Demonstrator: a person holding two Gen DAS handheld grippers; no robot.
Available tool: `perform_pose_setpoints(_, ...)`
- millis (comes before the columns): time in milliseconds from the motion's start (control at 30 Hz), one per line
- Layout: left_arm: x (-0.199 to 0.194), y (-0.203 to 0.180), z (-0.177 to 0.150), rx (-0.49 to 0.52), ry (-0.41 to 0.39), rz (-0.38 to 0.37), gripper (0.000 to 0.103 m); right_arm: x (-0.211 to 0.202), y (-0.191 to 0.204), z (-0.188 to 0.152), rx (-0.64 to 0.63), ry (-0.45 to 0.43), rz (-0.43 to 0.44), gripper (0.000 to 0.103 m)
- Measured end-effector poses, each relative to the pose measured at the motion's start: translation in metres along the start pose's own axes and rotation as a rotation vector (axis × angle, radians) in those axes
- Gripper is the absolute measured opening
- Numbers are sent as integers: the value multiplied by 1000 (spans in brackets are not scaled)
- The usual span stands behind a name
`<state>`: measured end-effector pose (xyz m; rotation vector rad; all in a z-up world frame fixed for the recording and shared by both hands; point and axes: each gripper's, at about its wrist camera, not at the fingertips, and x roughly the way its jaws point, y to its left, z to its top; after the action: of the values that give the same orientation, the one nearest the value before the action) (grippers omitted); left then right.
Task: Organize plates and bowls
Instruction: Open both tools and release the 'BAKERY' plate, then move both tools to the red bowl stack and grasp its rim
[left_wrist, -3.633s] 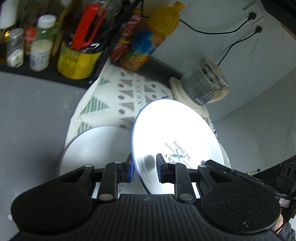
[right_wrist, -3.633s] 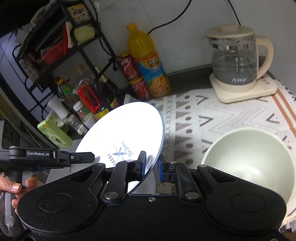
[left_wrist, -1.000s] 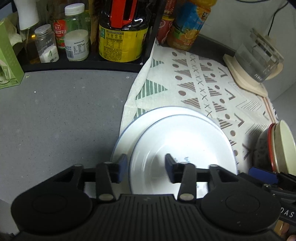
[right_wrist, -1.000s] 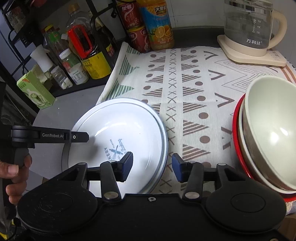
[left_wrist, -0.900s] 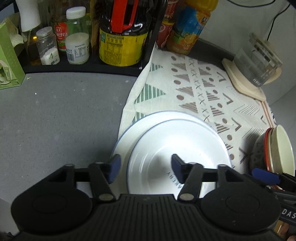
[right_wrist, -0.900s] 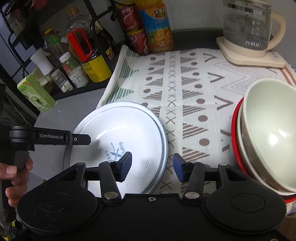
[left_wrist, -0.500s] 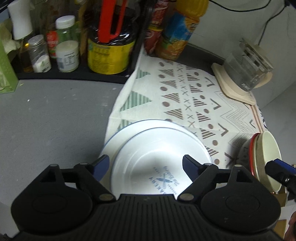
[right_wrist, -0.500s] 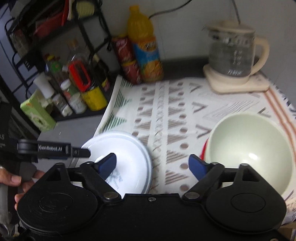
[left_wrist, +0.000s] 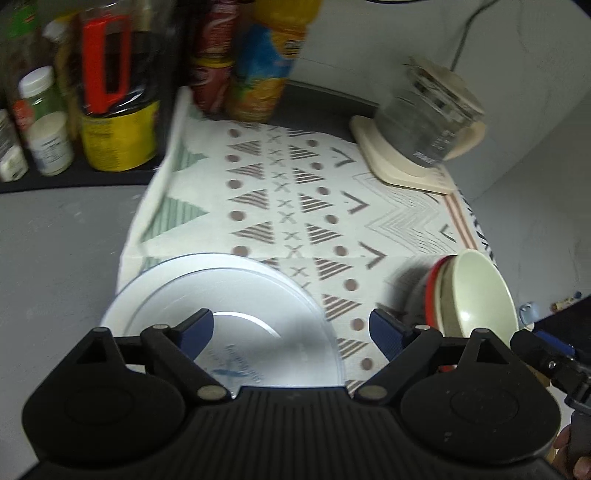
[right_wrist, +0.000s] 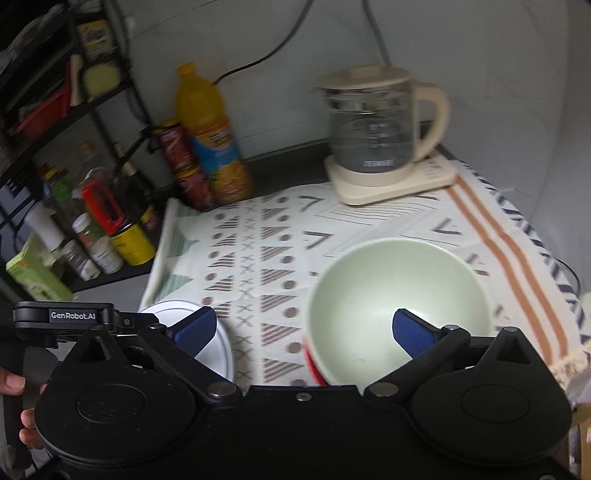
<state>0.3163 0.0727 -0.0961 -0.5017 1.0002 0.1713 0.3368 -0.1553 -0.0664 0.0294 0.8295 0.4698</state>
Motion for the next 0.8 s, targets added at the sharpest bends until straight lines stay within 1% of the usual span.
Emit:
perform_pose_setpoints(267,19,-38,8,17,26,-75,90,-11,-38,-9,86,-18,-77,102)
perform_pose_setpoints(367,27,-54,11,29,39,-91,90,-14,-53,-10,113,-29,-107,102)
perform_pose_setpoints(500,42,-72,12,50,59,-103,90,-9,-75,-13,166,-17,-135,101)
perform_pose_setpoints(633,60,-84,9,46,78,-105,89,1,-95,-16,211,15,-152,92)
perform_pose_setpoints(700,70,-89,8,37,106,-107,88,8,-103,-18,232,33,-144,88)
perform_pose_setpoints(733,74,-91,7,35,114,-113,86,11,-107,-19,243,43,-137,86)
perform_pose_setpoints(800,82,-96,5,35,127,-118,86,18,-113,-20,257,60,-122,85)
